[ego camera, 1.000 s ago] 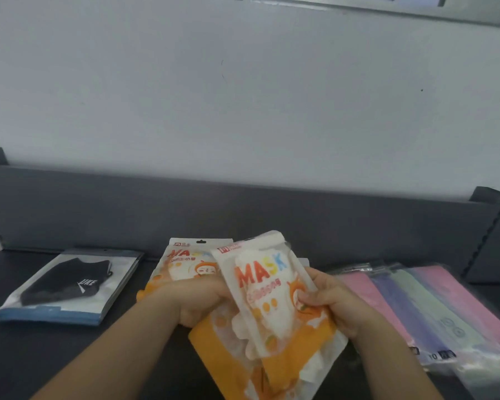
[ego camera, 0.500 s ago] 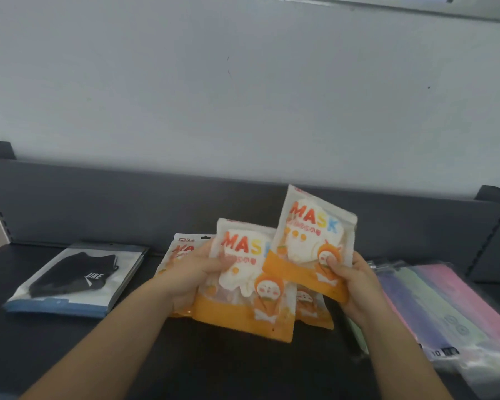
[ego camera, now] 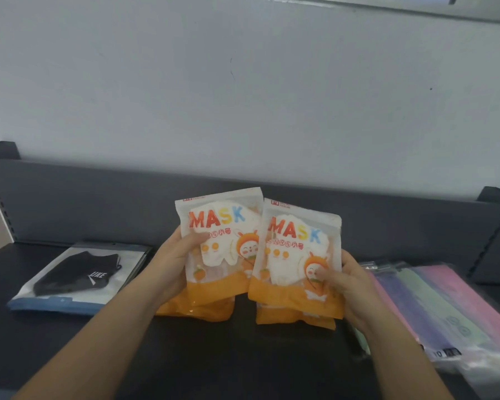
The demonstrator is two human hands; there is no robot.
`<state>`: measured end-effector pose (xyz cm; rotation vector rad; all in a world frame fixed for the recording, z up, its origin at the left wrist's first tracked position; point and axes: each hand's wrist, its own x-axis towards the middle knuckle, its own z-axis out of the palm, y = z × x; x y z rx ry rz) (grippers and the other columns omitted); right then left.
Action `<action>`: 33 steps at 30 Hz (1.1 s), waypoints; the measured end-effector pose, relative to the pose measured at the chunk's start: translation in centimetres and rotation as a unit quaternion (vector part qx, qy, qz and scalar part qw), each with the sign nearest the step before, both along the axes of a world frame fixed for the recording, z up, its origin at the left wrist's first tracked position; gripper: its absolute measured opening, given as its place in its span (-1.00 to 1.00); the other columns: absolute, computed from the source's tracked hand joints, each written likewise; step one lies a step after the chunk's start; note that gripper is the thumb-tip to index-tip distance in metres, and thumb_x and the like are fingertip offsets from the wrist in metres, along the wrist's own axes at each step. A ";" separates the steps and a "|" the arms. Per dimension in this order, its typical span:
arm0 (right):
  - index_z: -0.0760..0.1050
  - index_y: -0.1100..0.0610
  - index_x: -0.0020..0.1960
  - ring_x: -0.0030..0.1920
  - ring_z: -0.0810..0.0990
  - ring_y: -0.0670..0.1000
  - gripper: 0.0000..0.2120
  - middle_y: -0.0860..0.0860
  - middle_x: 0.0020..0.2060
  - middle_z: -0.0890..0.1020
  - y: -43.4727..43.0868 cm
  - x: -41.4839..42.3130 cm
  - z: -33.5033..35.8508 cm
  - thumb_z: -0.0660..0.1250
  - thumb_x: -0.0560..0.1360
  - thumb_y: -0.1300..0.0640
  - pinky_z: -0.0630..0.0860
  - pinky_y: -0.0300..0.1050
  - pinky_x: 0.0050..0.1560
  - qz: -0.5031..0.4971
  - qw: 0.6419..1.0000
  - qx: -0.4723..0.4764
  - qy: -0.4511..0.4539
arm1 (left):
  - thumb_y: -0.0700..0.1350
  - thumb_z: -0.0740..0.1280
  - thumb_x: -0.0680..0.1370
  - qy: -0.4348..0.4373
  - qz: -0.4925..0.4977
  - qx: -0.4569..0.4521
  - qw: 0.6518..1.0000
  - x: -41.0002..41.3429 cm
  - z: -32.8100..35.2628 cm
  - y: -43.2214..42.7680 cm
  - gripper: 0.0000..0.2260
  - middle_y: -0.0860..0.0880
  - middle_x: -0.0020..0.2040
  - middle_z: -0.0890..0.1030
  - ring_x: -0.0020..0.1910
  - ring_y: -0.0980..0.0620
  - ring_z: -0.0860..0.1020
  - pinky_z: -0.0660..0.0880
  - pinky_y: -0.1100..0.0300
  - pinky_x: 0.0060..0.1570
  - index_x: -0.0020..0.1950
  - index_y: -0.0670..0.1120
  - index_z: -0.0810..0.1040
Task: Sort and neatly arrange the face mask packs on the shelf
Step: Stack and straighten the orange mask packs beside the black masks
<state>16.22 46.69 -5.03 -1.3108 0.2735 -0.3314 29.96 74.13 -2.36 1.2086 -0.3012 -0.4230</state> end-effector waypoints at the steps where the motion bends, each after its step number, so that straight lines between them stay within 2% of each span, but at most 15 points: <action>1: 0.45 0.08 0.31 0.07 0.70 0.20 -0.55 0.12 0.10 0.70 0.3 0.0 0.1 0.44 0.45 0.23 0.64 0.25 -0.01 -0.006 1.000 -0.002 0.000 | -0.16 0.30 0.60 -0.009 -0.005 0.011 1.000 0.1 0.0 0.2 -0.72 -0.10 0.18 0.69 0.10 -0.14 0.68 0.61 -0.16 0.08 0.31 0.00 0.49; 3: 0.46 0.06 0.28 0.03 0.72 0.16 -0.58 0.08 0.05 0.72 0.8 0.2 0.4 0.43 0.45 0.11 0.65 0.23 -0.02 -0.033 0.999 -0.022 0.004 | -0.14 0.31 0.59 -0.017 -0.015 0.026 0.999 0.1 0.0 0.6 -0.71 -0.09 0.17 0.69 0.10 -0.14 0.68 0.64 -0.11 0.03 0.31 -0.01 0.49; 6: 0.48 0.03 0.25 0.00 0.73 0.13 -0.65 0.06 0.04 0.72 1.5 0.5 0.5 0.42 0.48 0.11 0.66 0.20 -0.05 -0.074 0.996 -0.048 -0.006 | -0.12 0.34 0.56 -0.019 -0.018 0.041 0.999 0.0 0.2 1.4 -0.72 -0.10 0.12 0.71 0.06 -0.13 0.70 0.67 -0.04 -0.07 0.27 -0.05 0.53; 10: 0.49 0.04 0.25 0.01 0.73 0.13 -0.63 0.05 0.04 0.72 1.9 0.6 0.7 0.42 0.47 0.09 0.65 0.24 -0.02 -0.103 0.994 -0.041 -0.018 | -0.14 0.33 0.58 0.011 0.007 0.047 0.999 0.4 0.0 2.8 -0.76 -0.14 0.10 0.71 0.05 -0.16 0.70 0.65 -0.09 -0.02 0.24 -0.10 0.55; 13: 0.50 0.06 0.25 0.01 0.73 0.12 -0.68 0.07 0.04 0.72 2.7 1.2 0.9 0.41 0.51 0.10 0.66 0.19 -0.04 -0.095 0.995 -0.033 -0.012 | -0.12 0.34 0.59 0.038 0.031 0.051 0.997 0.7 -0.5 3.7 -0.74 -0.17 0.11 0.71 0.06 -0.21 0.69 0.60 -0.17 0.07 0.27 -0.10 0.54; 17: 0.50 0.06 0.24 -0.04 0.74 0.12 -0.72 0.06 -0.01 0.73 5.6 3.1 0.7 0.40 0.54 0.11 0.66 0.19 -0.06 -0.091 0.996 -0.001 0.006 | -0.07 0.39 0.57 0.059 0.086 0.080 0.991 2.0 -0.8 4.7 -0.71 -0.17 0.05 0.72 0.02 -0.22 0.70 0.60 -0.17 0.06 0.27 -0.11 0.53; 20: 0.45 0.03 0.29 -0.05 0.74 0.08 -0.64 0.05 0.06 0.70 8.6 5.4 0.5 0.42 0.53 0.06 0.68 0.14 -0.10 -0.090 0.995 -0.017 0.039 | -0.12 0.39 0.56 0.064 0.093 0.109 0.988 3.3 -0.1 5.3 -0.74 -0.18 0.00 0.73 -0.05 -0.19 0.71 0.64 -0.03 -0.11 0.23 -0.15 0.55; 23: 0.38 -0.03 0.35 0.02 0.70 0.05 -0.55 0.00 0.12 0.64 10.6 7.8 0.5 0.44 0.52 0.02 0.69 0.13 -0.06 -0.098 0.992 -0.049 0.069 | -0.16 0.36 0.58 0.033 0.052 0.196 0.979 4.3 0.5 5.5 -0.84 -0.12 -0.12 0.75 -0.21 -0.08 0.72 0.62 0.13 -0.32 0.15 -0.13 0.56; 27: 0.32 0.05 0.43 0.09 0.65 0.09 -0.44 0.03 0.17 0.60 12.7 10.3 0.2 0.45 0.51 0.02 0.65 0.13 0.06 -0.059 0.982 -0.098 0.153 | -0.07 0.36 0.59 0.015 0.015 0.309 0.951 5.5 -0.2 5.4 -0.77 -0.13 -0.05 0.72 -0.12 -0.09 0.70 0.61 0.09 -0.25 0.20 -0.14 0.56; 30: 0.15 0.05 0.56 0.27 0.53 0.15 -0.30 0.08 0.35 0.47 13.7 11.3 0.3 0.41 0.54 0.00 0.58 0.09 0.18 -0.070 0.969 -0.136 0.194 | 0.03 0.37 0.58 0.031 0.030 0.334 0.942 6.3 -1.4 5.0 -0.64 -0.15 -0.01 0.69 -0.07 -0.13 0.68 0.63 0.01 -0.14 0.27 -0.17 0.53; 31: 0.15 0.04 0.56 0.28 0.52 0.15 -0.32 0.08 0.35 0.46 13.8 11.7 0.3 0.39 0.55 0.01 0.57 0.08 0.17 -0.078 0.966 -0.149 0.196 | 0.05 0.38 0.57 0.046 0.037 0.329 0.943 6.7 -1.7 4.8 -0.61 -0.16 0.00 0.68 -0.06 -0.15 0.68 0.62 0.01 -0.16 0.29 -0.17 0.51; 33: 0.32 0.05 0.46 0.17 0.55 0.09 -0.49 0.05 0.24 0.53 13.8 12.3 0.5 0.38 0.56 0.06 0.59 0.04 0.12 -0.075 0.965 -0.159 0.196 | 0.05 0.36 0.58 0.079 0.045 0.300 0.949 7.1 -2.0 4.5 -0.62 -0.18 0.00 0.68 -0.07 -0.17 0.67 0.62 0.00 -0.19 0.29 -0.16 0.52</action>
